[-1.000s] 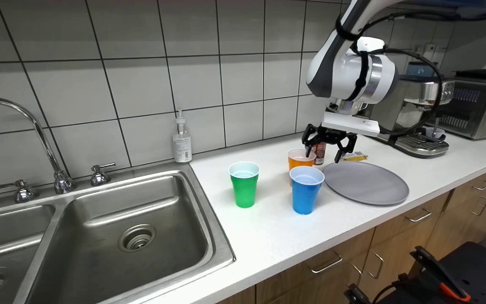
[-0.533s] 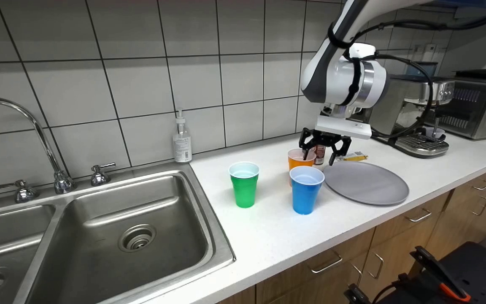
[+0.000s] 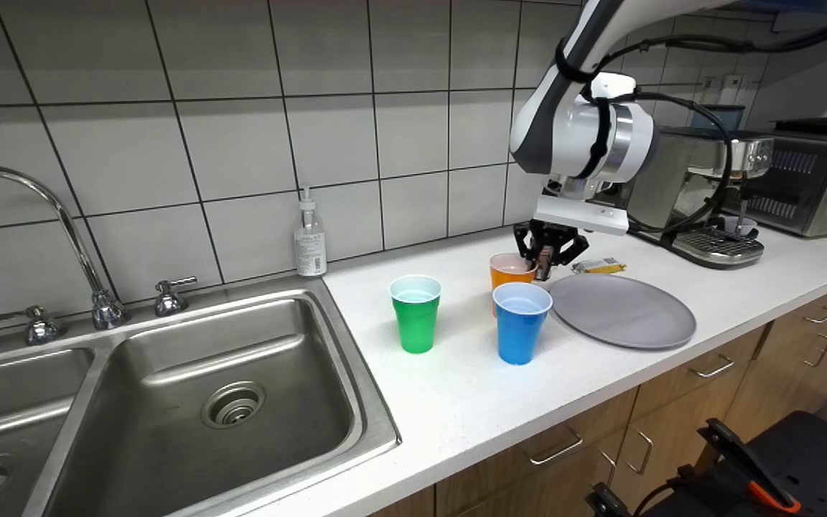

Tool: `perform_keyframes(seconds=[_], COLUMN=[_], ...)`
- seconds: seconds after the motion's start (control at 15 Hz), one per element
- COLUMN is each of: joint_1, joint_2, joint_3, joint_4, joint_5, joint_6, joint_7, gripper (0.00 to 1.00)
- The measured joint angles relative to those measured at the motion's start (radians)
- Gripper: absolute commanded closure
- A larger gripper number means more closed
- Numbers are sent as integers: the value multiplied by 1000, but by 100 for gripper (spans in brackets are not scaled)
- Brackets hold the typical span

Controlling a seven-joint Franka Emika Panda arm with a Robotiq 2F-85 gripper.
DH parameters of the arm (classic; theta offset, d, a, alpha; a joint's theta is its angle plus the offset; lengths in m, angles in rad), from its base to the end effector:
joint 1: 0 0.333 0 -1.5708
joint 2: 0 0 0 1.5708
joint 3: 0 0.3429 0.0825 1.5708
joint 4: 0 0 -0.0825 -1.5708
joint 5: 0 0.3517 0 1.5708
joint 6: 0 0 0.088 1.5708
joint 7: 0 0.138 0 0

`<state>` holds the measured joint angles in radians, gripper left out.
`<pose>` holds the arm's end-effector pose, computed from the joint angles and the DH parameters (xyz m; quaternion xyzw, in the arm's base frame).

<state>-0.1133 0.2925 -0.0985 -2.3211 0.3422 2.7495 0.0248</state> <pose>0.5170 -0.1211 0.2507 -0.9598 0.2646 -0.0751 0.0551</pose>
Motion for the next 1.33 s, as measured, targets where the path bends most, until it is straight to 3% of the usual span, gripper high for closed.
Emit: perform_keyframes(seconds=[0.67,1.33], joint_1=[-9,-101], joint_2=[-10,-109], joint_3=[11,7], joint_4=[10,11], joint_5=[21,138], joint_6=[-2,-12], joint_7=[-1,-12], gripper=[99,99])
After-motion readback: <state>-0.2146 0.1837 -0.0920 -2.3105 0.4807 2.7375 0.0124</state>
